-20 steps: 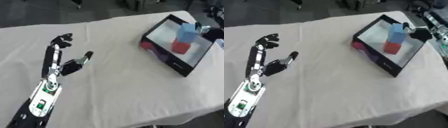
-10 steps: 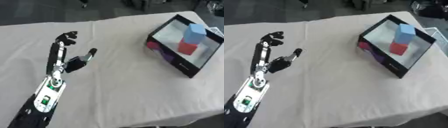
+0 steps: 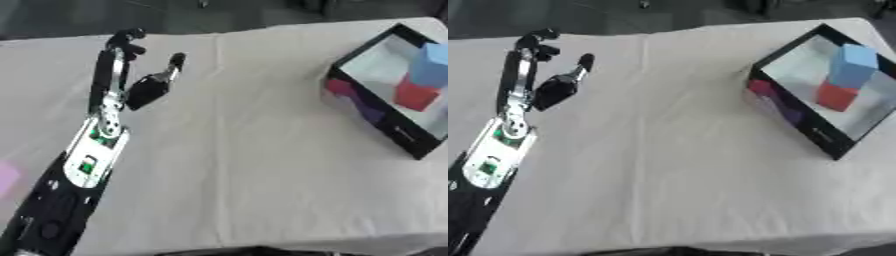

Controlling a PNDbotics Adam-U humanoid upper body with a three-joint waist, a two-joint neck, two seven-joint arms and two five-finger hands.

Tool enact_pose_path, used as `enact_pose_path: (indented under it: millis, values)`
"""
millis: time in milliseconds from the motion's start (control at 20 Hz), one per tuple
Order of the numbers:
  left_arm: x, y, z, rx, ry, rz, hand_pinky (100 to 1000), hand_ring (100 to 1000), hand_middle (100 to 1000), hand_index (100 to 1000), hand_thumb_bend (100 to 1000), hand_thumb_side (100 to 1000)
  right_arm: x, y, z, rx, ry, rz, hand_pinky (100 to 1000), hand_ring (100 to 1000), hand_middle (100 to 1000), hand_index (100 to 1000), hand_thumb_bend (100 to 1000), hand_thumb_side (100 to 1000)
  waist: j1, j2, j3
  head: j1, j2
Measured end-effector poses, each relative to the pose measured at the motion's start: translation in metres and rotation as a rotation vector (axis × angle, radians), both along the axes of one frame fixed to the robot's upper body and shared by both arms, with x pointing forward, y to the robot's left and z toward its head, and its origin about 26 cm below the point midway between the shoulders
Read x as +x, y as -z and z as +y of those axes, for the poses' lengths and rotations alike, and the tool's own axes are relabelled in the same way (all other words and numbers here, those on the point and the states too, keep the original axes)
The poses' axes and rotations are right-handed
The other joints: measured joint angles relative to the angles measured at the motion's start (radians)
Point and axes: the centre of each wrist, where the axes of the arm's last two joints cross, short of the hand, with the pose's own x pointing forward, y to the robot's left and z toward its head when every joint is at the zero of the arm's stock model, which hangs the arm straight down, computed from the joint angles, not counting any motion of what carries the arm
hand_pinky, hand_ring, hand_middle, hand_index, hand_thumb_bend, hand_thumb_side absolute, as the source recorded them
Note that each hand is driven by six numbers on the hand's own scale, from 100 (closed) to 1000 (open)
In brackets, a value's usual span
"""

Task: Pick up the objects with one hand, pass them to the other hand, and then place them into the box on the other side of the table.

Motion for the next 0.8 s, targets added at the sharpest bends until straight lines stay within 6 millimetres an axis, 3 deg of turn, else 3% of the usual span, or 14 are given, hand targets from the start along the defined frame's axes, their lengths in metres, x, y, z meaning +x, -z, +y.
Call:
enact_pose_path:
  millis: [300,550,800]
  values:
    - [0.005,-0.020,0.058,0.082,-0.106,0.104,820,748,743,843,505,497,-0.003,-0.001,-0.004,0.045,-0.030,0.006,1000,1000,1000,1000,100,234,0.007,-0.002,0.010,0.001,0.011]
    - [0.003,-0.048,0.114,0.183,-0.123,0.245,832,764,756,848,532,489,-0.003,-0.001,-0.004,0.048,-0.035,0.006,1000,1000,1000,1000,100,240,0.006,-0.002,0.012,0.020,0.019]
    - [0.001,-0.062,0.153,0.251,-0.064,0.414,842,783,762,852,620,389,-0.002,0.001,-0.004,0.044,-0.036,0.012,1000,1000,1000,1000,100,238,0.006,-0.002,0.011,0.053,0.019]
